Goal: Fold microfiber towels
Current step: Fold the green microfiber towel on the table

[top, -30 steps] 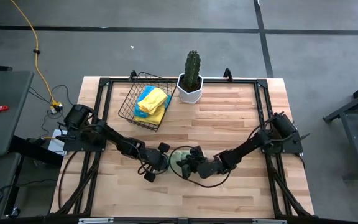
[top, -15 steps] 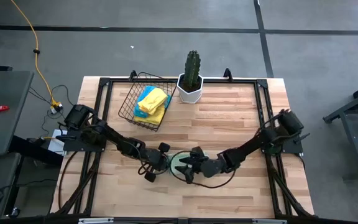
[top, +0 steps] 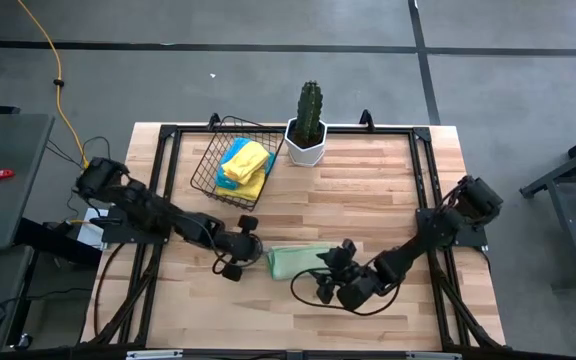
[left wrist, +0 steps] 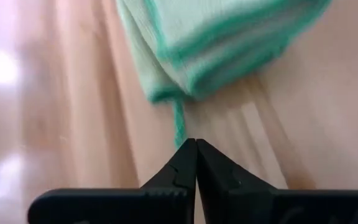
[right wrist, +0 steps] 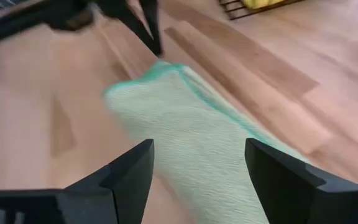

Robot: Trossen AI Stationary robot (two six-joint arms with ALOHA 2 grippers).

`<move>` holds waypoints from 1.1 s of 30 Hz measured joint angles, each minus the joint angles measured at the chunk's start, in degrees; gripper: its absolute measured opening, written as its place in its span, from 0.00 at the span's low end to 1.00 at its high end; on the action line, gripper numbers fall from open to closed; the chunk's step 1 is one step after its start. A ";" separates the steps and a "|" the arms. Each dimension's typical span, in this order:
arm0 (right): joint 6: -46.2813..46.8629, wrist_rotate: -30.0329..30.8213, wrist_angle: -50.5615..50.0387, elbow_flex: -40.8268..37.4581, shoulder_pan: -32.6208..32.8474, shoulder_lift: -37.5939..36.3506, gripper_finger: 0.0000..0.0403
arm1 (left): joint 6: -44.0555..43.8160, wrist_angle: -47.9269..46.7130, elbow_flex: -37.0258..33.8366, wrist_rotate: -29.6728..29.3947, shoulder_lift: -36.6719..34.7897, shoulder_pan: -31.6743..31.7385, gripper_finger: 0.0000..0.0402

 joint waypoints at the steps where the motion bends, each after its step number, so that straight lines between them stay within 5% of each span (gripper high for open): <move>1: 0.03 0.87 -0.36 0.00 0.44 0.38 0.60 | -0.52 -0.18 0.06 -0.65 -1.31 -0.47 0.00; 10: 1.61 5.53 -2.52 0.00 2.07 1.66 0.60 | 4.58 10.17 0.26 -4.17 -10.70 -3.62 0.00; 20: 4.05 4.67 -3.70 0.00 2.01 6.70 0.60 | 5.64 23.68 0.24 0.15 3.67 -0.87 0.00; 27: 4.05 0.49 -5.48 0.00 2.01 7.07 0.60 | 5.71 27.81 0.22 -4.09 12.81 1.82 0.00; 33: 4.53 -2.11 -6.40 0.00 2.16 7.07 0.60 | 5.31 27.88 0.26 -7.05 13.52 3.00 0.00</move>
